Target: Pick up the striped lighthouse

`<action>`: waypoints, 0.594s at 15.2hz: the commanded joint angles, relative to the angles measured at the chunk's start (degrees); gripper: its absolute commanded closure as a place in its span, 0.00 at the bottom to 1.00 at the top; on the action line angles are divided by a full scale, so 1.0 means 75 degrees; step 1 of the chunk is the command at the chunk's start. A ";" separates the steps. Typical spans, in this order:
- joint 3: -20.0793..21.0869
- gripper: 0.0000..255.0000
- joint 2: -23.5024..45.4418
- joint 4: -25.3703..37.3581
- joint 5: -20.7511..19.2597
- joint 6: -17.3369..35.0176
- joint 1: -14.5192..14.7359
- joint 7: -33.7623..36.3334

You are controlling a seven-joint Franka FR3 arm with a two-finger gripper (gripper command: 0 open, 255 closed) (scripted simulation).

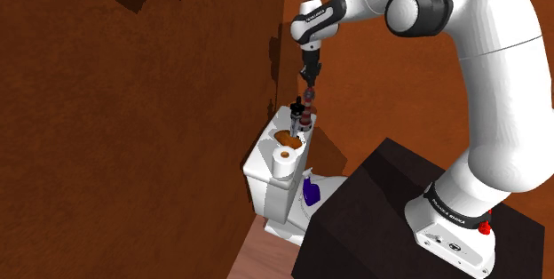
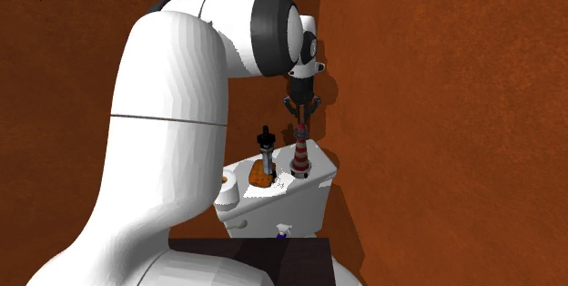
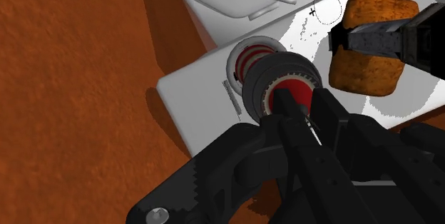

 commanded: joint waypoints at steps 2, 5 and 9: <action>-0.0016 1.00 -0.0150 0.0050 -0.0019 -0.0194 0.0012 0.0000; -0.0032 1.00 -0.0302 0.0119 -0.0040 -0.0414 0.0021 -0.0003; -0.0051 1.00 -0.0491 0.0234 -0.0066 -0.0715 0.0032 -0.0009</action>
